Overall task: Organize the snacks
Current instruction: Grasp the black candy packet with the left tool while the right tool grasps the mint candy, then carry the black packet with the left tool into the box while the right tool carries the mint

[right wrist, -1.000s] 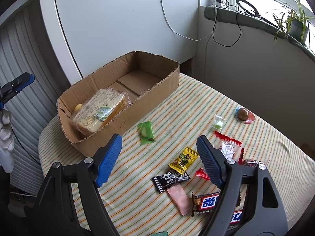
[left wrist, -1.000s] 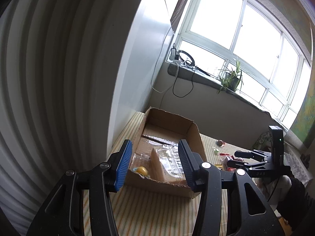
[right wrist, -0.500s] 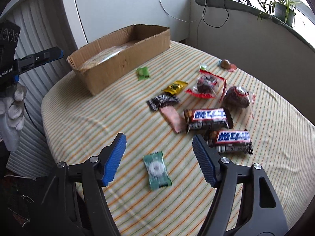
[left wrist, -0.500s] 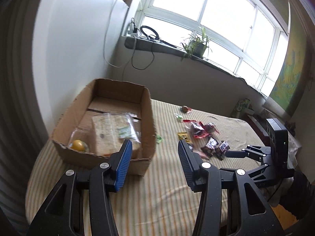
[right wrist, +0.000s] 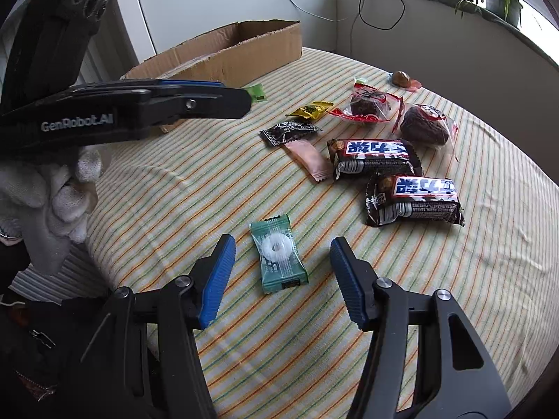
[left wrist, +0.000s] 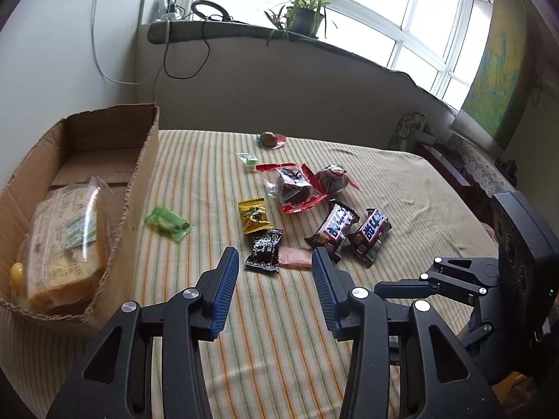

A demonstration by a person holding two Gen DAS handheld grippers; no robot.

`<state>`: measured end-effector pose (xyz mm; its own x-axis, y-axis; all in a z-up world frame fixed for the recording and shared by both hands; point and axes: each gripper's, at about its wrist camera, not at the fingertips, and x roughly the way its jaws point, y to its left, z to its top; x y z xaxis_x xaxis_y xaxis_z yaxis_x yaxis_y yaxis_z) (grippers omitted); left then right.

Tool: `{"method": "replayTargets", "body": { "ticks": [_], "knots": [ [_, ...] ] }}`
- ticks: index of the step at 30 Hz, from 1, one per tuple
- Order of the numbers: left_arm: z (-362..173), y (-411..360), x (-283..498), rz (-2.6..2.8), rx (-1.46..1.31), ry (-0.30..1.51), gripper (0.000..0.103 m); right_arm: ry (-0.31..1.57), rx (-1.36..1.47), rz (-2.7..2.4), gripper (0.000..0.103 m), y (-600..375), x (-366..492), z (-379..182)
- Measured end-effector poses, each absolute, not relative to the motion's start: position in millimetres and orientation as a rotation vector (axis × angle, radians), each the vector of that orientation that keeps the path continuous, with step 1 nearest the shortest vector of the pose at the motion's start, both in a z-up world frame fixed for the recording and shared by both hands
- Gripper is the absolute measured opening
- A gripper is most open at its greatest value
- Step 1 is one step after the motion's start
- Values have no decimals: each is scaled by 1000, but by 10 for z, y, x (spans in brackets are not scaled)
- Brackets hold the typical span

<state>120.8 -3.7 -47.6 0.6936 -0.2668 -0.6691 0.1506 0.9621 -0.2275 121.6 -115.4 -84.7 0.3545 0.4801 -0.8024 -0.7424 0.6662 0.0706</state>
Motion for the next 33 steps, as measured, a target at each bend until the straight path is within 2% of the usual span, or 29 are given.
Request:
{"method": "replayTargets", "body": {
  "ticks": [4,15,21,25,33],
  "knots": [
    [-606,-37,1392,-217,-167,818,38,904,-338,806,60,-1126,1219,-862],
    [-764,-149,1616,-215,-103,889,38,900,-346,808,53,-1115,1230,-868],
    [-822,-183,1662,-217,-88,912,25,889,-377,804,42,-1089,1180,-876],
    [-817,-182,1661,-218,-84,911,25,886,-387,794,24,-1098,1178,-870],
    [-782,-175,1578,-225,-100,905,24,891,-363,791,23,-1138,1185,-858]
  ]
}}
